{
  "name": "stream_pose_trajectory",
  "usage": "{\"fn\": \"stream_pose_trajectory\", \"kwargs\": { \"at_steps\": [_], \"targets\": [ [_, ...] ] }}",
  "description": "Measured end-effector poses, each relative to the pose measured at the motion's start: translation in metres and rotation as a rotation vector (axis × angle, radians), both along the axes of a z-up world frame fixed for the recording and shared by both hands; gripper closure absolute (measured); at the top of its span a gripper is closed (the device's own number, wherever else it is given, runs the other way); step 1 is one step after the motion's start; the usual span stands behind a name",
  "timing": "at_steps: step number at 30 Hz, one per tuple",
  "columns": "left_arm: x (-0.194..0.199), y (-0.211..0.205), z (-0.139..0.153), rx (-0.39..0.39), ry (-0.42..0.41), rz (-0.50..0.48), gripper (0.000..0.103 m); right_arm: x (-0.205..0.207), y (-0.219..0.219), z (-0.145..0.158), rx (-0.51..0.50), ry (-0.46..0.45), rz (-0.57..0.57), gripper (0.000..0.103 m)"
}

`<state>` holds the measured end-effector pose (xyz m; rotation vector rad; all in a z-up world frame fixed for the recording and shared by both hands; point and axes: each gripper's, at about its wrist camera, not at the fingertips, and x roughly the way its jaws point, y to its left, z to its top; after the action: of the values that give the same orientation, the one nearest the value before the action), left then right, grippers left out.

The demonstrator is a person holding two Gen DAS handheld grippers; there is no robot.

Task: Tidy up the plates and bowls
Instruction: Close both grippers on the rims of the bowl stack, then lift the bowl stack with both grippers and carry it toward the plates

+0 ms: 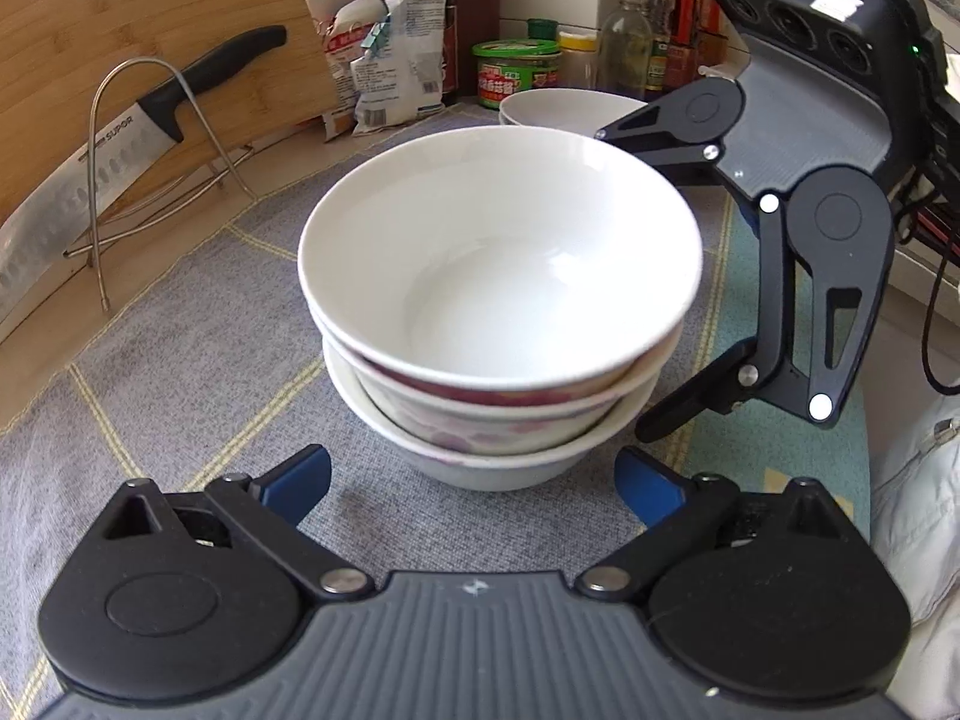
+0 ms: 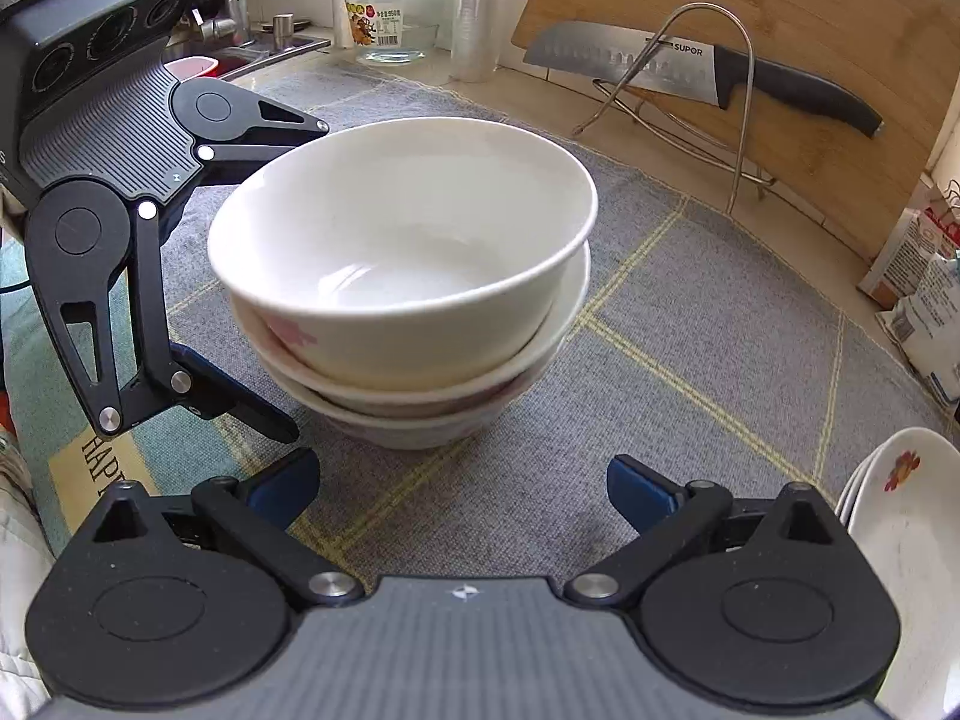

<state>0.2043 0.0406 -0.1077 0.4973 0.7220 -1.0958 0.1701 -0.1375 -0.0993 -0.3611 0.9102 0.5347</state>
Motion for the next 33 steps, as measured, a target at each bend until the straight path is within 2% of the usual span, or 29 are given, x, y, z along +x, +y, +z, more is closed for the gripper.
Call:
{"fn": "stream_pose_trajectory", "kwargs": {
  "at_steps": [8, 14, 22, 33],
  "targets": [
    [0.01, -0.002, 0.002, 0.016, -0.013, -0.135, 0.015, 0.012, 0.01, 0.009, -0.022, -0.007, 0.116, 0.001],
    [0.013, -0.007, 0.002, 0.054, -0.006, -0.215, 0.025, 0.018, 0.013, 0.013, -0.033, -0.003, 0.21, 0.008],
    [0.021, -0.011, 0.004, 0.069, 0.015, -0.255, 0.027, 0.022, 0.014, 0.014, -0.02, 0.017, 0.273, 0.016],
    [0.023, -0.015, 0.004, 0.085, 0.019, -0.263, 0.027, 0.021, 0.014, 0.015, -0.017, 0.02, 0.265, 0.017]
  ]
}}
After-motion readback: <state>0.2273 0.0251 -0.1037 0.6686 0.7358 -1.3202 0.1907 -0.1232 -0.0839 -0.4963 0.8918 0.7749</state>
